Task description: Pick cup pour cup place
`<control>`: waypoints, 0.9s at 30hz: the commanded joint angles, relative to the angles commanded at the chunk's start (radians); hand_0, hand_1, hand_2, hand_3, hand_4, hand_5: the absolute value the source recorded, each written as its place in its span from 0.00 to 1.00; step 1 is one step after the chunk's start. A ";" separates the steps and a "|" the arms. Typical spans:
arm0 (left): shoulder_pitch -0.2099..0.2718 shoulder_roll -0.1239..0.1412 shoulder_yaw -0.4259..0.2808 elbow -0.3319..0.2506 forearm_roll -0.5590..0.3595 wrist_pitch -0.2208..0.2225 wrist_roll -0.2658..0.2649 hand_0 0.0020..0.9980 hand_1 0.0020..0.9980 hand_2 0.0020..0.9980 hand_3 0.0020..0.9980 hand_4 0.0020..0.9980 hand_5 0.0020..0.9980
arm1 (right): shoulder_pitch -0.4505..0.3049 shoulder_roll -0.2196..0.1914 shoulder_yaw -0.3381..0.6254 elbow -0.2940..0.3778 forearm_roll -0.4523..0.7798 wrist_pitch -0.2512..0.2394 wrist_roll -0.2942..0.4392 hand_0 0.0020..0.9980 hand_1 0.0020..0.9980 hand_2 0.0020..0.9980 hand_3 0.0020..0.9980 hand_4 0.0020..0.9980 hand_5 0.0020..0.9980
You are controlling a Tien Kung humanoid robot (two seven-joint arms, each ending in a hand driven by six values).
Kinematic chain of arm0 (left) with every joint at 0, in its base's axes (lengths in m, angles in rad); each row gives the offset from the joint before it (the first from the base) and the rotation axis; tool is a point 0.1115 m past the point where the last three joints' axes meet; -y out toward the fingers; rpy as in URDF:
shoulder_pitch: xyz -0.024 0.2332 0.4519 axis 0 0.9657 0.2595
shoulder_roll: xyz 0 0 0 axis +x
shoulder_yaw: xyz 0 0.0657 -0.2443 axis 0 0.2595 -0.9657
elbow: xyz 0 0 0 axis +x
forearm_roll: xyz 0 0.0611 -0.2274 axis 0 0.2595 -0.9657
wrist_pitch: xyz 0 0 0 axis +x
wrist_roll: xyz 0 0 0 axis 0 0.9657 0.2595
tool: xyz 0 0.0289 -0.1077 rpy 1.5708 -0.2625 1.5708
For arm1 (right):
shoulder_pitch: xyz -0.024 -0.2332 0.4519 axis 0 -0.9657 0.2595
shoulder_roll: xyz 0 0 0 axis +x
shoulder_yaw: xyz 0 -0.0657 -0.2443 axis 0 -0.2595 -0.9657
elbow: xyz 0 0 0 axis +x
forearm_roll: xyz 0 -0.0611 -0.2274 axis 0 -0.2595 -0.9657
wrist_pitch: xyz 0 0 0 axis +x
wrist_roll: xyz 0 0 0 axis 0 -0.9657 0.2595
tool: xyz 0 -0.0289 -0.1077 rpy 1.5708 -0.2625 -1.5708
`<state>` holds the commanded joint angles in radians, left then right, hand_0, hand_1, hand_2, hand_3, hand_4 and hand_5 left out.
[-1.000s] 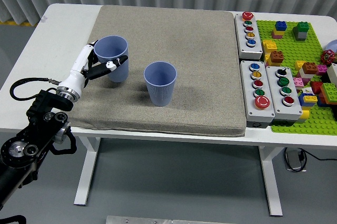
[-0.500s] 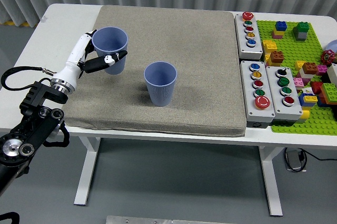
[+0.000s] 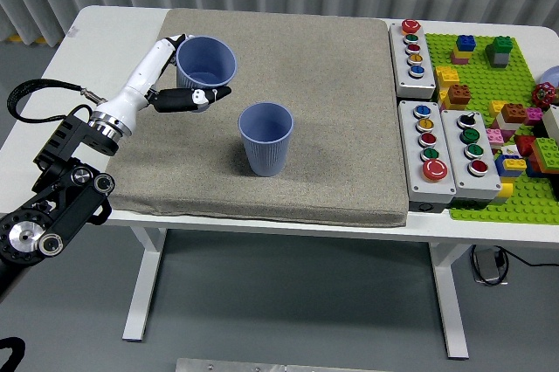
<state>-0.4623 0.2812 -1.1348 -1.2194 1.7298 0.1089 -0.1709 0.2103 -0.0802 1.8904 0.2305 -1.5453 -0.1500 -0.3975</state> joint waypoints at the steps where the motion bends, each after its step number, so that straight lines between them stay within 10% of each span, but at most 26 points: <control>1: -0.002 0.002 0.000 -0.007 0.024 0.004 0.000 0.41 0.49 0.61 0.54 0.82 0.20 | 0.000 0.000 0.000 0.000 -0.001 0.000 0.000 0.70 0.67 0.61 0.61 0.00 0.33; 27: -0.062 0.032 0.043 -0.040 0.328 0.029 0.010 0.40 0.48 0.60 0.53 0.80 0.18 | 0.012 -0.001 -0.006 -0.001 0.017 -0.004 0.003 0.70 0.67 0.61 0.61 0.00 0.32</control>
<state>-0.5240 0.3133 -1.0918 -1.2596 2.0576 0.1379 -0.1611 0.2218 -0.0817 1.8842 0.2292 -1.5282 -0.1544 -0.3943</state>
